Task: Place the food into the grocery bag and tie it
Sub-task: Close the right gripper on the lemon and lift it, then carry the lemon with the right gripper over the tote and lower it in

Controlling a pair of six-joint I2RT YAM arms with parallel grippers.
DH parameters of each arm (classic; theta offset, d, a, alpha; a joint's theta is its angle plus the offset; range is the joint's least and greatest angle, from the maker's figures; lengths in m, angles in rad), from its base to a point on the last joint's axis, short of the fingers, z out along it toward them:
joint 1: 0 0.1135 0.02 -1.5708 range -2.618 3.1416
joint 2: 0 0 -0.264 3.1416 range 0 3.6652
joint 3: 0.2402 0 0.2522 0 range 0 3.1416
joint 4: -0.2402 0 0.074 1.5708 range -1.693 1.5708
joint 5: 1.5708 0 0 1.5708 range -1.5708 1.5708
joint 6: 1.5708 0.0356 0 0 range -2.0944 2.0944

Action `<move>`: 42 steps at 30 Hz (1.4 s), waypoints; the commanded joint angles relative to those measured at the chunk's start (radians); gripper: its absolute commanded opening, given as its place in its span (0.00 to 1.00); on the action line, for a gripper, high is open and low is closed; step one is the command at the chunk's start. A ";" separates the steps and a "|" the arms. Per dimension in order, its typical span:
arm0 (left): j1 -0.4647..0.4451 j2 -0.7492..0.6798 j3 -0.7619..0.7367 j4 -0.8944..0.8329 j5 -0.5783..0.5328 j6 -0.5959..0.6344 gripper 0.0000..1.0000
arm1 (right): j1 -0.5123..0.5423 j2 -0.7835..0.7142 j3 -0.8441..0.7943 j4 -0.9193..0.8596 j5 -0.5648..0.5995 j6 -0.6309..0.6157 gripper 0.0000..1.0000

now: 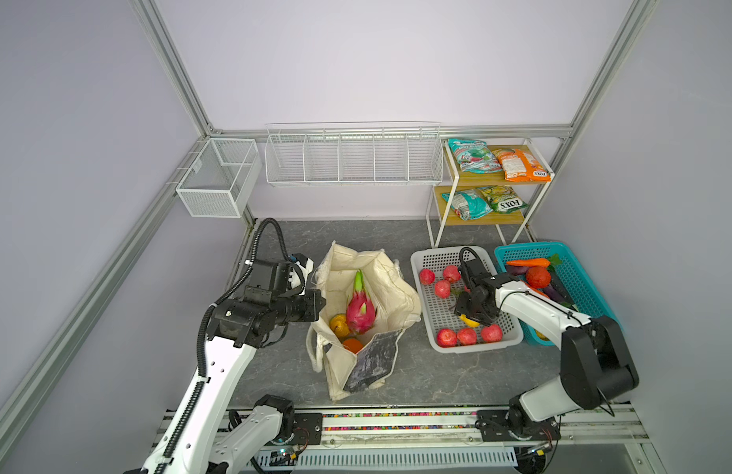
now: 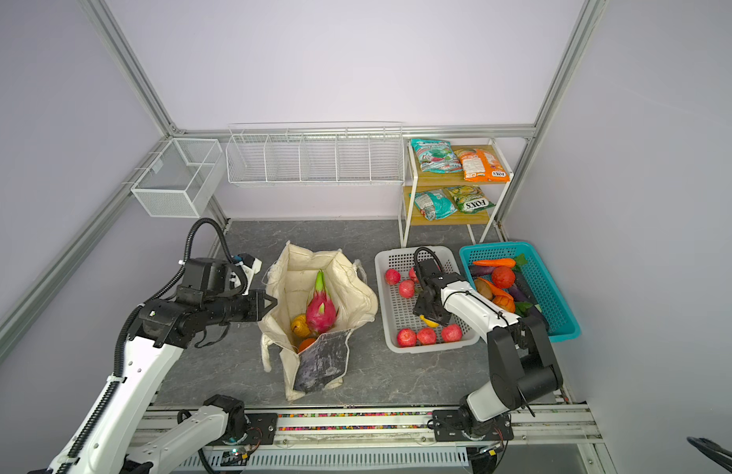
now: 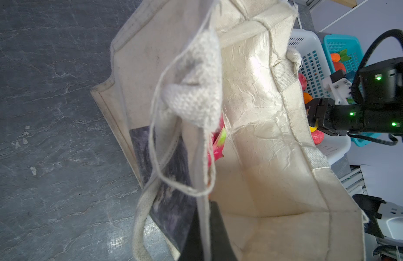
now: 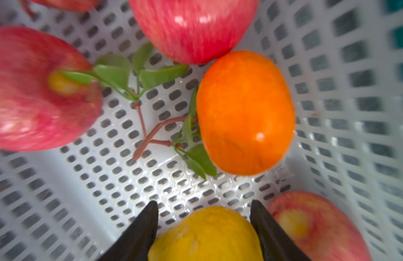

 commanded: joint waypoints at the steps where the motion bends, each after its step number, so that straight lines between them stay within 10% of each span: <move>1: -0.003 -0.013 -0.010 0.003 0.011 0.012 0.00 | 0.006 -0.071 0.066 -0.079 0.023 -0.018 0.61; 13: -0.003 -0.022 -0.023 0.014 0.015 0.005 0.00 | 0.228 -0.171 0.479 -0.238 0.007 -0.142 0.62; 25: -0.003 -0.039 -0.034 0.012 0.018 -0.009 0.00 | 0.624 0.212 0.906 -0.225 -0.005 -0.195 0.63; 42: -0.003 -0.081 -0.039 0.004 -0.007 -0.011 0.00 | 0.714 0.486 0.874 -0.079 -0.142 -0.166 0.65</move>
